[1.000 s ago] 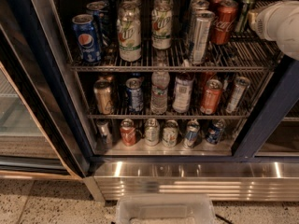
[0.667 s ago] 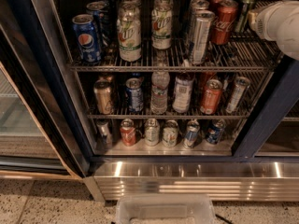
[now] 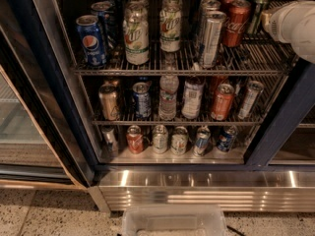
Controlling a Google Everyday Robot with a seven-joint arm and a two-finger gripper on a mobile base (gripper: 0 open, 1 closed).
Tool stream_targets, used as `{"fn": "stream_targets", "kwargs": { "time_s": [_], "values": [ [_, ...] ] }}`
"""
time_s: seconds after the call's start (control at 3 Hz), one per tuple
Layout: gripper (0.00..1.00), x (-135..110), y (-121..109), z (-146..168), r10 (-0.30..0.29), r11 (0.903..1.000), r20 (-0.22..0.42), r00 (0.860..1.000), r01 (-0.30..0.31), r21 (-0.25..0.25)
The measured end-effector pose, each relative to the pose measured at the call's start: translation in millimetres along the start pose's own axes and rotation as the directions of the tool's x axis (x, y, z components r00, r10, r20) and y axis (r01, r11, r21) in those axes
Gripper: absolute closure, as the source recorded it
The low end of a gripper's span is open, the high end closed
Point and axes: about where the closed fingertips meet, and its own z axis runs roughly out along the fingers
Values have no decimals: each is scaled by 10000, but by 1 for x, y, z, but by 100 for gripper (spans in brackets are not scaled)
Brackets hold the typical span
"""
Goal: Pick green can from top shelf of fridge
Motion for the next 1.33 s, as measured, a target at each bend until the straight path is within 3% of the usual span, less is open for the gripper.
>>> {"fn": "stream_targets", "kwargs": {
  "time_s": [1.0,1.33],
  "values": [
    [65,0,0,0,0,10000,1,10000,0,0],
    [70,0,0,0,0,10000,3,10000,0,0]
  ]
}}
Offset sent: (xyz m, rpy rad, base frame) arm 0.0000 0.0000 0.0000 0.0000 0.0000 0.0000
